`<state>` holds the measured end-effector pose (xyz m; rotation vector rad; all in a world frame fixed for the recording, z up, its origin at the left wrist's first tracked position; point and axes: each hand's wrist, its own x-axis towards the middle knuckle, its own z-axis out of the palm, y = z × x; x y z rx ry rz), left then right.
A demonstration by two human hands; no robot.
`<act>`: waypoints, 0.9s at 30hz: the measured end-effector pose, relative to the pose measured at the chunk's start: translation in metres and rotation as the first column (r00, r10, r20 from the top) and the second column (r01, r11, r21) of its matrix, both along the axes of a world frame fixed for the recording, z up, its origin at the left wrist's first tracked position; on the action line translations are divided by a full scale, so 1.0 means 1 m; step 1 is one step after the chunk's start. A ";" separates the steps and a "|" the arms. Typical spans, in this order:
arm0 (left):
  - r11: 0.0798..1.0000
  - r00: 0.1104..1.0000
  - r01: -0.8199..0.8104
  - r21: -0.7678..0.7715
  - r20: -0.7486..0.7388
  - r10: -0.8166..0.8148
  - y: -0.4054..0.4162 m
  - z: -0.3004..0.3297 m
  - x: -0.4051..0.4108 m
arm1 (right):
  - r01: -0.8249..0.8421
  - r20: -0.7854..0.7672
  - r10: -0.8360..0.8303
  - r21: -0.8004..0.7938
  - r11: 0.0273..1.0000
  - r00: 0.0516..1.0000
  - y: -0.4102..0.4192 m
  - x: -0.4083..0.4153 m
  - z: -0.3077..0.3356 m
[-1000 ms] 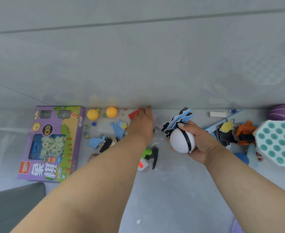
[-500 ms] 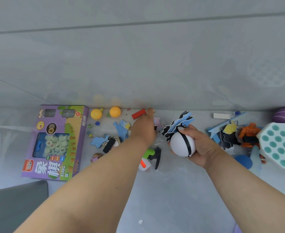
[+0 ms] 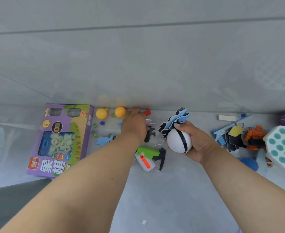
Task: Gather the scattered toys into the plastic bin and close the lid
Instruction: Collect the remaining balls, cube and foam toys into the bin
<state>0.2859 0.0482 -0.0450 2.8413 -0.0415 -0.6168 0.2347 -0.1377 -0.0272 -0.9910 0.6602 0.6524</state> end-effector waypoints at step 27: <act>0.999 0.987 0.001 0.053 -0.160 0.008 -0.021 0.013 -0.013 | 0.043 0.014 -0.043 -0.006 0.999 0.999 -0.009 0.002 -0.001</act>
